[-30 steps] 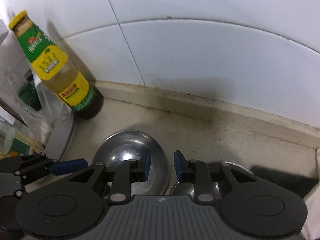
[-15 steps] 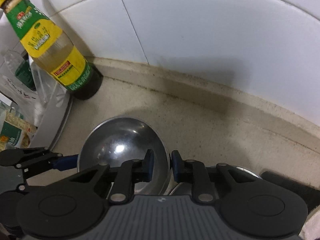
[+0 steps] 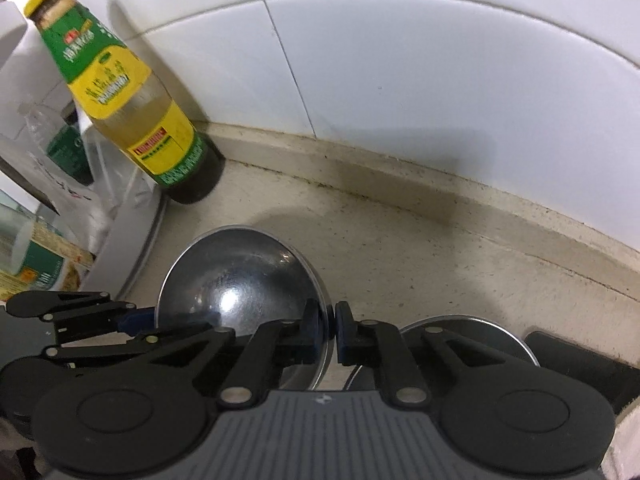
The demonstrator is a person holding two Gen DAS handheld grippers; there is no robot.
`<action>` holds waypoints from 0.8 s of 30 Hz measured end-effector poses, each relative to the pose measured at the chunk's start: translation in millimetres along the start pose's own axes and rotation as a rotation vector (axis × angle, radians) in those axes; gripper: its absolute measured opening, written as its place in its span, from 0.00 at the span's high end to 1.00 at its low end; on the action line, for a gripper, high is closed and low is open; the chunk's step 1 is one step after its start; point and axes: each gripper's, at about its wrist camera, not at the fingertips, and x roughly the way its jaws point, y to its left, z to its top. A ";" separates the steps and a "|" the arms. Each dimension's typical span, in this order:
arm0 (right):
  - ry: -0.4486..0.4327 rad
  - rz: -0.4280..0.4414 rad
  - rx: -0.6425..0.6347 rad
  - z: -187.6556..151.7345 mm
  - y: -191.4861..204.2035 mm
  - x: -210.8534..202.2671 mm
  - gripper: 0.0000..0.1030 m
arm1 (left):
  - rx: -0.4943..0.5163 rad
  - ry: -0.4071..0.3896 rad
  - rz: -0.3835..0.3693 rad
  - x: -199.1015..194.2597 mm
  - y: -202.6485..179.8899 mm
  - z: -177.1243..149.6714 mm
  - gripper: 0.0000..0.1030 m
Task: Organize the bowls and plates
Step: 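Carry the steel bowl with both grippers over another steel bowl, then lower the held bowl into the other steel bowl and open both grippers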
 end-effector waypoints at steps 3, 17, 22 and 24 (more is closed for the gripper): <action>-0.021 0.009 0.002 -1.7 2.8 -12.1 0.89 | 0.012 -0.017 -0.005 -9.4 -2.0 0.6 0.75; -0.040 -0.020 -0.005 -40.7 23.3 -54.3 0.89 | 0.092 -0.047 -0.012 -46.3 -22.7 -22.9 0.75; -0.054 -0.028 -0.003 -55.1 30.9 -70.2 0.89 | 0.120 -0.066 -0.024 -64.8 -28.7 -34.2 0.75; -0.062 -0.033 0.000 -60.9 34.2 -77.0 0.89 | 0.130 -0.076 -0.027 -71.0 -30.9 -37.9 0.74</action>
